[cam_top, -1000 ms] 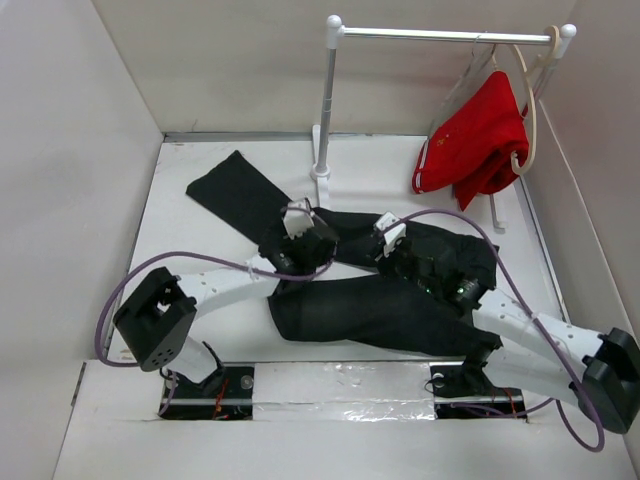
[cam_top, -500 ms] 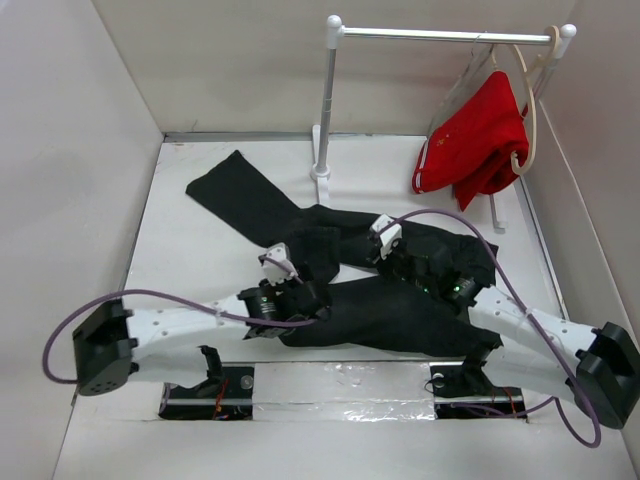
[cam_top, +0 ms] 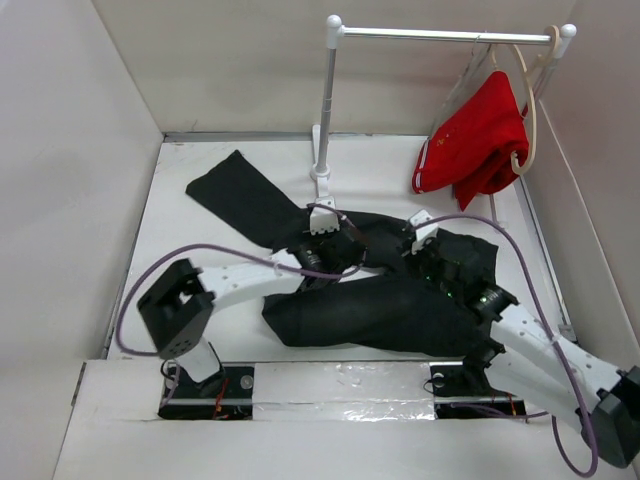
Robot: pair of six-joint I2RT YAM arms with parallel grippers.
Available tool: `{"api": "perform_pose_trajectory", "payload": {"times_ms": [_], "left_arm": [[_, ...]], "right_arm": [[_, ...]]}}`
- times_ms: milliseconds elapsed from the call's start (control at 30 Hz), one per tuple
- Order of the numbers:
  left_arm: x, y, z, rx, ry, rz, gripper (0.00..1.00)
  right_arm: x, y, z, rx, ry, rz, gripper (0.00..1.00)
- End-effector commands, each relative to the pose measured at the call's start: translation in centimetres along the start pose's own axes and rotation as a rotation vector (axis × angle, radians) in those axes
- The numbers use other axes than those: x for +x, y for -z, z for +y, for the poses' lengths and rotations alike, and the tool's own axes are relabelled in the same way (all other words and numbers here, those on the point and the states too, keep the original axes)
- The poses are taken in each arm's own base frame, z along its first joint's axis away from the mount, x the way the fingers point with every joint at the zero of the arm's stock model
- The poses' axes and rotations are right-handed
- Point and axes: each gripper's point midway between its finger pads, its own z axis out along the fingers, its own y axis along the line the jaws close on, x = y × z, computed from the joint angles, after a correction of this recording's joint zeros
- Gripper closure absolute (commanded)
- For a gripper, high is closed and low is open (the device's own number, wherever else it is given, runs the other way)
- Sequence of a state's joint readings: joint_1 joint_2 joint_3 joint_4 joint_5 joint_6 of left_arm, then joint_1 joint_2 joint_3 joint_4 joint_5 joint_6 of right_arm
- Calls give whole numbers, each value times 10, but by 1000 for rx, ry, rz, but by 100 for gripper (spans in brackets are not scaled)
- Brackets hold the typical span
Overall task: Place the trousers on the hanger
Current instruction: Flatten out the trousers at the center of the board.
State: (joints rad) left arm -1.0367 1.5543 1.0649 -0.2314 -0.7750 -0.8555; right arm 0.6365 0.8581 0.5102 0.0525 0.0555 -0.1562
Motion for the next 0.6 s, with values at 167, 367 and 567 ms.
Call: {"api": "perform_pose_trajectory", "payload": {"times_ms": [167, 367, 567], "left_arm": [[6, -71, -5, -97, -165, 36, 70], [30, -90, -8, -98, -196, 92, 68], [28, -71, -20, -39, -137, 56, 68]], "right_arm": [[12, 32, -15, 40, -80, -35, 82], [20, 33, -6, -11, -74, -34, 63], [27, 25, -1, -42, -66, -6, 62]]}}
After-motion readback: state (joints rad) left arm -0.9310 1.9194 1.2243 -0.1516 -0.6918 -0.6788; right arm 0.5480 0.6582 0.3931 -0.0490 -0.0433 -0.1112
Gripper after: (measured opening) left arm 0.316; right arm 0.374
